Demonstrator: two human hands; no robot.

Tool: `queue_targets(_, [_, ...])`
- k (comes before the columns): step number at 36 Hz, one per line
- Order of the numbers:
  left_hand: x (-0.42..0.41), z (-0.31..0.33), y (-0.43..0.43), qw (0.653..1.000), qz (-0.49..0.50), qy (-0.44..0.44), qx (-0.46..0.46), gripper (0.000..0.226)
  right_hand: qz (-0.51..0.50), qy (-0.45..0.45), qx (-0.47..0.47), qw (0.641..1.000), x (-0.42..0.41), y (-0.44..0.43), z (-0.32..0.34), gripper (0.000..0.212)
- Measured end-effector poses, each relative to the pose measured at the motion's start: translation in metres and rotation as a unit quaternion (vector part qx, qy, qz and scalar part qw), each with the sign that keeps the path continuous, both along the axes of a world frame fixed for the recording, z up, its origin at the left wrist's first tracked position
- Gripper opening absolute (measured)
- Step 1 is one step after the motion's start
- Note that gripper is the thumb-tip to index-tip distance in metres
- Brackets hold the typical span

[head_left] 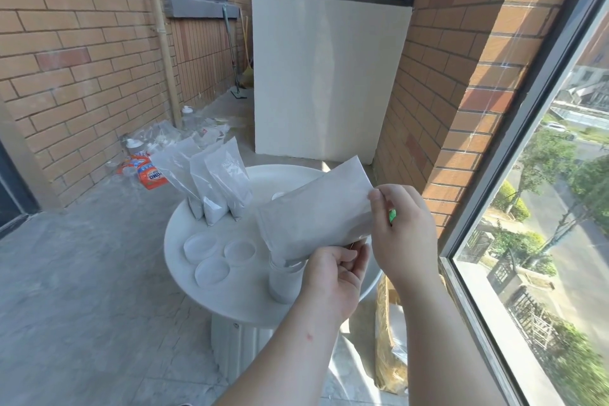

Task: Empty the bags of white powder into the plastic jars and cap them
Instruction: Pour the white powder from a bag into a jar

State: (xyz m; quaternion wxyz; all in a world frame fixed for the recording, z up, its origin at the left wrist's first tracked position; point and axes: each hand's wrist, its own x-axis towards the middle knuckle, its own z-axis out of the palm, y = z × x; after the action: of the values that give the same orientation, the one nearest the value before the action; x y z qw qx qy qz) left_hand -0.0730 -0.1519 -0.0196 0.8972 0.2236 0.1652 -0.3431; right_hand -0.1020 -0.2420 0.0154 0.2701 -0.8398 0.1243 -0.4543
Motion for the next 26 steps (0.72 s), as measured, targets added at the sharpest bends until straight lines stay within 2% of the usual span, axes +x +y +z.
queue_targets(26, [0.0000, -0.0013, -0.0006, 1.000, -0.003, -0.002, 0.001, 0.043, -0.004, -0.015, -0.015, 1.000, 0.0010, 0.0013, 0.0005, 0.014])
